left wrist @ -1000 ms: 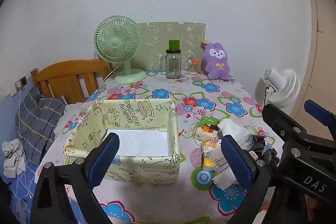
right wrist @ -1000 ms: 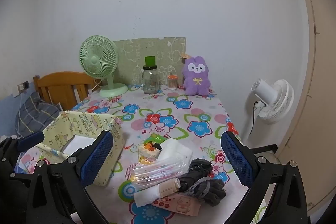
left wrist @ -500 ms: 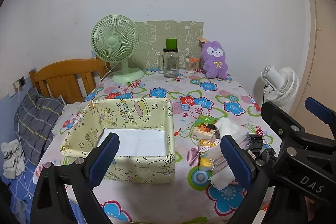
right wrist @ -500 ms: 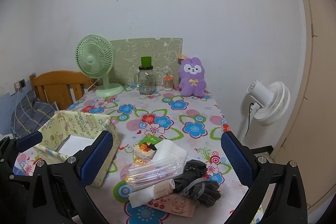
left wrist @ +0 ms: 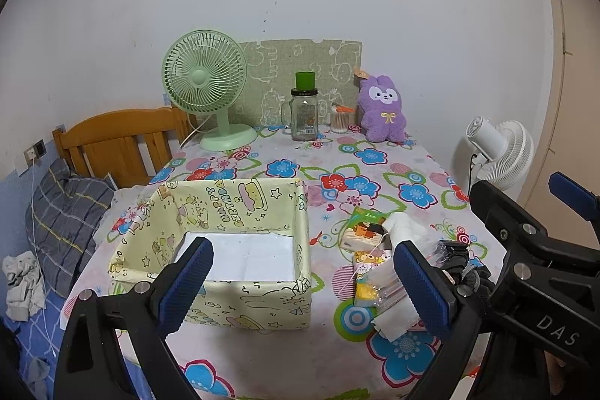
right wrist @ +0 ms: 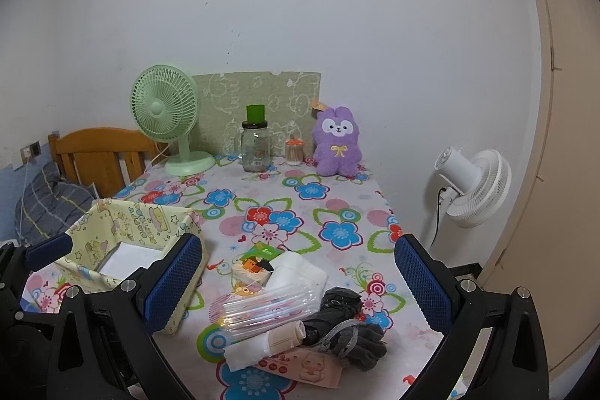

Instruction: Organize soft objects

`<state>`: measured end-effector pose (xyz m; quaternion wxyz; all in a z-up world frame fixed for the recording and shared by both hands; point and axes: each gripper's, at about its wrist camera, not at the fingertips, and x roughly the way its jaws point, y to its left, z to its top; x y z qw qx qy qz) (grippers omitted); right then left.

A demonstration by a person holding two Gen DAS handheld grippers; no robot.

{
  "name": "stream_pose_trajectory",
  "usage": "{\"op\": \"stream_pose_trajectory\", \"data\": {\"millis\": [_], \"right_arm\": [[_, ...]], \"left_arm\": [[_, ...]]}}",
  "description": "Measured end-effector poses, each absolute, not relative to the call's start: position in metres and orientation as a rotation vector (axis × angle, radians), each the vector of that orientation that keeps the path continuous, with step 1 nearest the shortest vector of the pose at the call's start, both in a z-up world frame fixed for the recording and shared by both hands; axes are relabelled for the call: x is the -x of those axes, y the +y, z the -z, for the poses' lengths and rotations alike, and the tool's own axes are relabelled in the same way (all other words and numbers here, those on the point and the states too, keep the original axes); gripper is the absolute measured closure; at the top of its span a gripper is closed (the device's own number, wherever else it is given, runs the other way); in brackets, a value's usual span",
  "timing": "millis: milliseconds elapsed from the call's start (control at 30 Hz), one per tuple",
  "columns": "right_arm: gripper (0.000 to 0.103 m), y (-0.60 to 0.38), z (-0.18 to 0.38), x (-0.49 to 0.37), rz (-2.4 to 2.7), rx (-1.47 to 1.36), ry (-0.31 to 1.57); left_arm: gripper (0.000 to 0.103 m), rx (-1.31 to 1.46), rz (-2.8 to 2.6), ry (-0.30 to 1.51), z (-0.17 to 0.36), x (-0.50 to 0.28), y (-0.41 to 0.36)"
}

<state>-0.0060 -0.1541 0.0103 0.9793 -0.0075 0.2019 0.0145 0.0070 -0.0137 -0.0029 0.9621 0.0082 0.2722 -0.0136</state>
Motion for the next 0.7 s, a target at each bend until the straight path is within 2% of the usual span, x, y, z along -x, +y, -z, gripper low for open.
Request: {"op": "stream_pose_trajectory", "data": {"millis": [700], "right_arm": [[0.0,-0.1582,-0.0142,0.0087,-0.01,0.007,0.405]], "left_arm": [[0.005,-0.017,0.029,0.543,-0.0001,-0.0053,-0.0154]]}}
